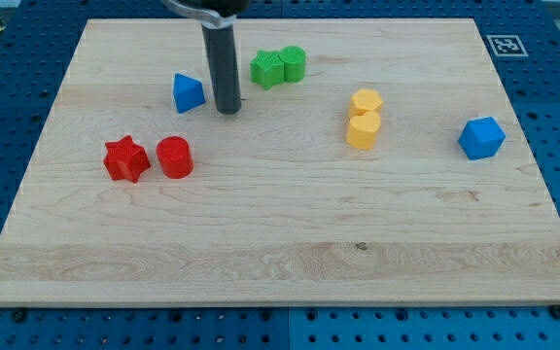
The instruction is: Push the blue triangle closer to the blue cube
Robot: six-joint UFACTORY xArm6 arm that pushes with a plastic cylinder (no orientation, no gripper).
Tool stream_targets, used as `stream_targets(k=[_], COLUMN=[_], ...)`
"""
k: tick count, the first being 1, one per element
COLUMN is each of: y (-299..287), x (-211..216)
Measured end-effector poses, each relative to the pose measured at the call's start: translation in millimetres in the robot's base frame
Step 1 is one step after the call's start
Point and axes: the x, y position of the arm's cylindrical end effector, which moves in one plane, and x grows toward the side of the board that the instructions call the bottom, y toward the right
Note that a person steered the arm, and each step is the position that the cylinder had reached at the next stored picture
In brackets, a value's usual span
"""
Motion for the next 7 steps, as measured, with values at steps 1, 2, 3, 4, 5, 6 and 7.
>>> stream_targets(k=[1, 2, 3, 4, 5, 6, 7], y=[-2.9, -33.7, -78.7, -100.2, -58.0, 2.2, 50.7], x=[-24.5, -44.6, -52.9, -40.0, -0.1, 32.0, 48.2])
